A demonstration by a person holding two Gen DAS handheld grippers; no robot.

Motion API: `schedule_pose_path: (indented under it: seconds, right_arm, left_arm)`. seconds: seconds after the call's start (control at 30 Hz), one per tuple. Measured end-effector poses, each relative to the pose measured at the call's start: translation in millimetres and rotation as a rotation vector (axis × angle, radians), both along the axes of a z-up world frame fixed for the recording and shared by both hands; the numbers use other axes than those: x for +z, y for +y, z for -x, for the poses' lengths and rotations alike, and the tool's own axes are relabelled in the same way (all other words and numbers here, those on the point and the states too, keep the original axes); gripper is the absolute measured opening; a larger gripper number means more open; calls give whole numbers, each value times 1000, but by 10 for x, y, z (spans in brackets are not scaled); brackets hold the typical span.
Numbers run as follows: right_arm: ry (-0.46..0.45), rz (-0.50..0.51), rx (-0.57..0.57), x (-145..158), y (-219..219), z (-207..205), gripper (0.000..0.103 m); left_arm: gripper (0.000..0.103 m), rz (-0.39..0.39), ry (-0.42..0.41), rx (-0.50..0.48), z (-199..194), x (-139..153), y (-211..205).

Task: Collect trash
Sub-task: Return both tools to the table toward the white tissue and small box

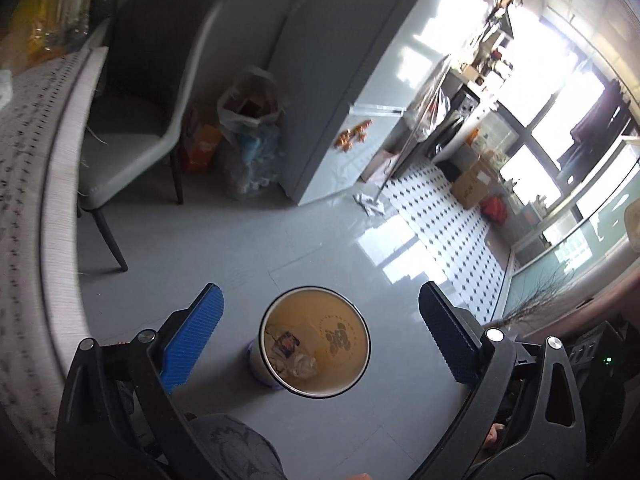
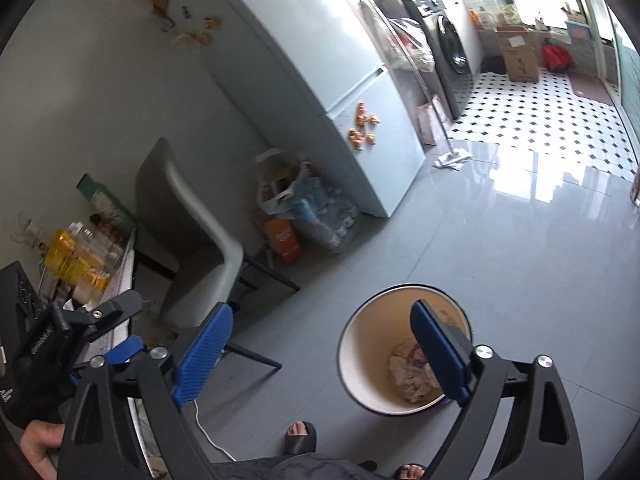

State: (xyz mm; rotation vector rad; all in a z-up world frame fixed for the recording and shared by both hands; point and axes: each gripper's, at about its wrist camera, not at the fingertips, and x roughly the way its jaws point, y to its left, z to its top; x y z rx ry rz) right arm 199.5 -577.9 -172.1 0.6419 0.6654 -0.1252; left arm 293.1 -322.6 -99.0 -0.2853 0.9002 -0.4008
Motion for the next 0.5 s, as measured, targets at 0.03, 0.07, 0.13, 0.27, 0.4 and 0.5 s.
schedule_pose_path:
  seconds: [0.03, 0.07, 0.13, 0.27, 0.4, 0.5]
  right_arm:
    - [-6, 8, 11, 67, 91, 7, 93]
    - [-10, 14, 18, 118, 156, 12, 95]
    - [-19, 26, 36, 231, 303, 13, 95]
    - [-36, 52, 84, 435, 619, 27, 95]
    - [-60, 72, 132, 639, 943, 58, 95]
    - [-75, 86, 165, 760, 1187, 74, 95]
  left_arm:
    - [97, 9, -9, 8, 26, 43, 80]
    - [97, 17, -20, 19, 59, 92, 159]
    - [97, 38, -45, 54, 140, 216, 377]
    - [97, 61, -81, 94, 247, 392, 718]
    - [97, 79, -115, 127, 392, 561, 1077]
    - [97, 84, -136, 166, 518, 638, 1345]
